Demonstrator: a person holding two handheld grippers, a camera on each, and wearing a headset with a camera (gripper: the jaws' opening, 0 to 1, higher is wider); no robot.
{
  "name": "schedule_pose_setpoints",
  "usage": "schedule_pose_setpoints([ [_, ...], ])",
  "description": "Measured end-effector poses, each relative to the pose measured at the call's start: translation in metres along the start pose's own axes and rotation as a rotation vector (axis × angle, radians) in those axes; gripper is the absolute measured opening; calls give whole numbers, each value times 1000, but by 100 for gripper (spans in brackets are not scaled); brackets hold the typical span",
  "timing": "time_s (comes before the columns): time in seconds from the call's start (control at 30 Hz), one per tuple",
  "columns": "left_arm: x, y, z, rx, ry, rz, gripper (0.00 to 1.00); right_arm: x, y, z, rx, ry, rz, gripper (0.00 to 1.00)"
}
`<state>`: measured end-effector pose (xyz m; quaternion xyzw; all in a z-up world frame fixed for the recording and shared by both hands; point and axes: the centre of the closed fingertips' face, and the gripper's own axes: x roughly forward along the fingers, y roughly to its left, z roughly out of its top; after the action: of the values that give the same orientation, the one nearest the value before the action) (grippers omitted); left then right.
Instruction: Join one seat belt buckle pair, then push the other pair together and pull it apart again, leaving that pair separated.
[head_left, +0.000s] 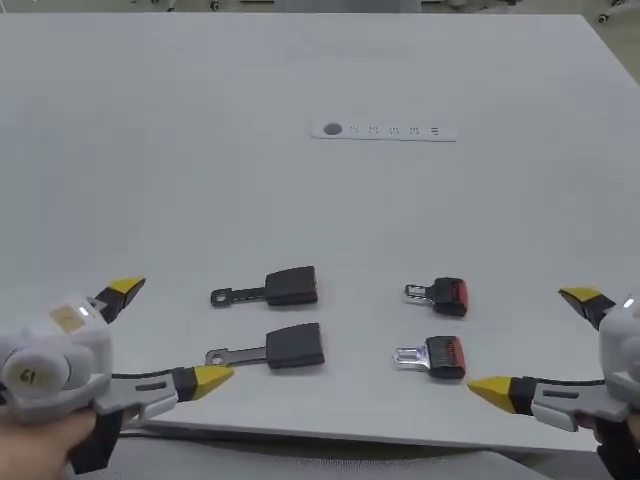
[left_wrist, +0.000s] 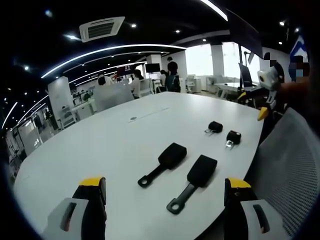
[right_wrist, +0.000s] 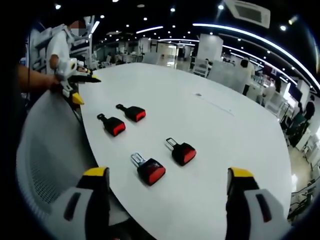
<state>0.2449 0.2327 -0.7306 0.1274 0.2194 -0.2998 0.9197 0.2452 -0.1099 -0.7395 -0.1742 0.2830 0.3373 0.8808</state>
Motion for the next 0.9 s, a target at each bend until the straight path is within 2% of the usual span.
schedule_pose_setpoints([
  [0.3, 1, 0, 0, -3, -1, 0, 100, 3, 0, 5, 31, -7, 15, 100],
  [0.6, 1, 1, -1, -10, 3, 2, 100, 8, 2, 4, 13, 12, 18, 99],
  [0.8, 1, 1, -1, -8, 7, 0, 100, 9, 4, 3, 72, 9, 34, 94],
  [0.9, 2, 2, -1, -9, 8, 1, 100, 10, 6, -1, 81, 26, 42, 88],
])
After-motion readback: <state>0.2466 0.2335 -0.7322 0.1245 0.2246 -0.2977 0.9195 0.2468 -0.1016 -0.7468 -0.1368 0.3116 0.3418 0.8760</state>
